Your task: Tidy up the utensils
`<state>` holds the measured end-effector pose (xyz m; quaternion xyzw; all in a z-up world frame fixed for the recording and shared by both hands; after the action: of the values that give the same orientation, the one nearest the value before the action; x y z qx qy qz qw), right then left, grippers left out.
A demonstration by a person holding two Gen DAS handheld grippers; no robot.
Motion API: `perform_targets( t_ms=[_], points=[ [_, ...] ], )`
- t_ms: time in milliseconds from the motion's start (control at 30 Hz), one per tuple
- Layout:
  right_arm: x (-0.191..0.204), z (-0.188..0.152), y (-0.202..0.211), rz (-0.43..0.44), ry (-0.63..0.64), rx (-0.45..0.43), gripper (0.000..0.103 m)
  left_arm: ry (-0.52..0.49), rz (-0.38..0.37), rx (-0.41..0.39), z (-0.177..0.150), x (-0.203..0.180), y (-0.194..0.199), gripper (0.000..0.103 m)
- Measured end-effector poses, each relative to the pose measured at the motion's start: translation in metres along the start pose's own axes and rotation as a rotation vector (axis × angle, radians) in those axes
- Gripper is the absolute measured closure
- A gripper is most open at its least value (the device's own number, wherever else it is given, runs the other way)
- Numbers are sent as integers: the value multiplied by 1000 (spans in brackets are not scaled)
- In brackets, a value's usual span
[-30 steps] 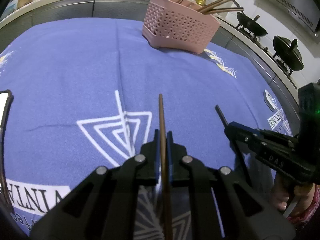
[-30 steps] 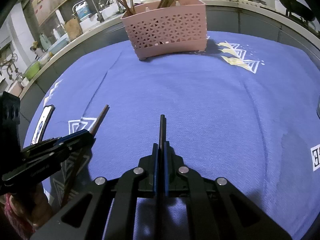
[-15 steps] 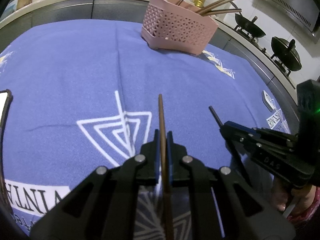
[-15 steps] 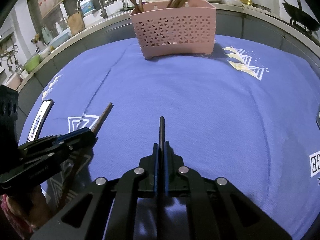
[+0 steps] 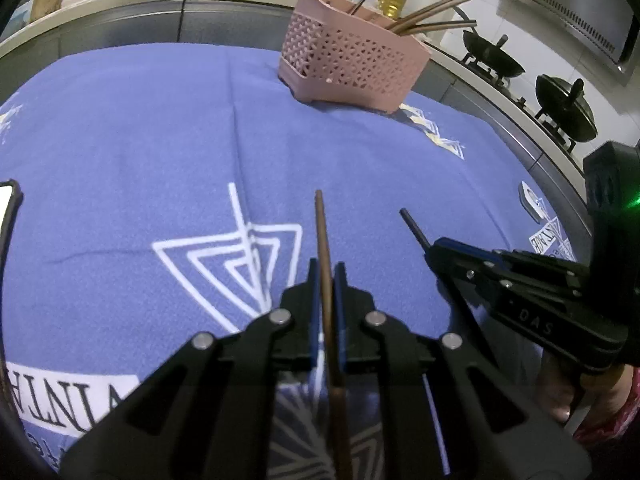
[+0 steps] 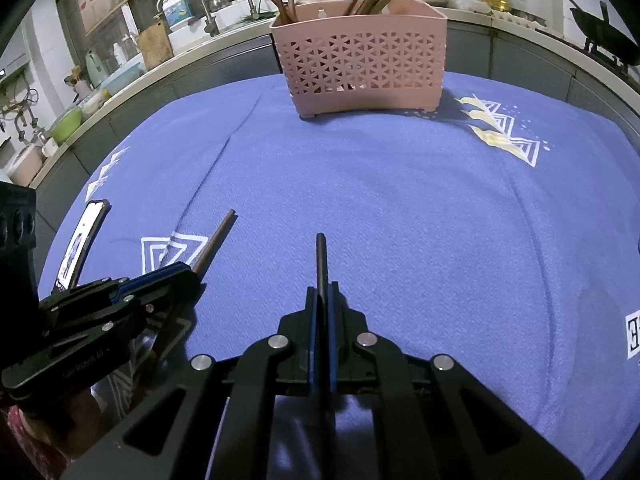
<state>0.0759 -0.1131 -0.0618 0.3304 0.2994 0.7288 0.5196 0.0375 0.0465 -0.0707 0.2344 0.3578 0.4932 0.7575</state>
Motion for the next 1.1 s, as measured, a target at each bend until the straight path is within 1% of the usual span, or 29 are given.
perform_targets(
  t_ms=[1100],
  points=[
    [7,3,-3,12,1,-6,98,2,-16,-9,-1,1,1,95]
  ],
)
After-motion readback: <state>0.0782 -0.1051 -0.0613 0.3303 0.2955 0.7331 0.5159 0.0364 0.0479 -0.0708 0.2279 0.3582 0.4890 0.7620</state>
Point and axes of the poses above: each gripper's, at about its wrist camera, not at the fingertips, and y roughly against the way its jaws point, x to its left, z to its top, the point moved 4 cm from there along -y, roughly the way its jaws point
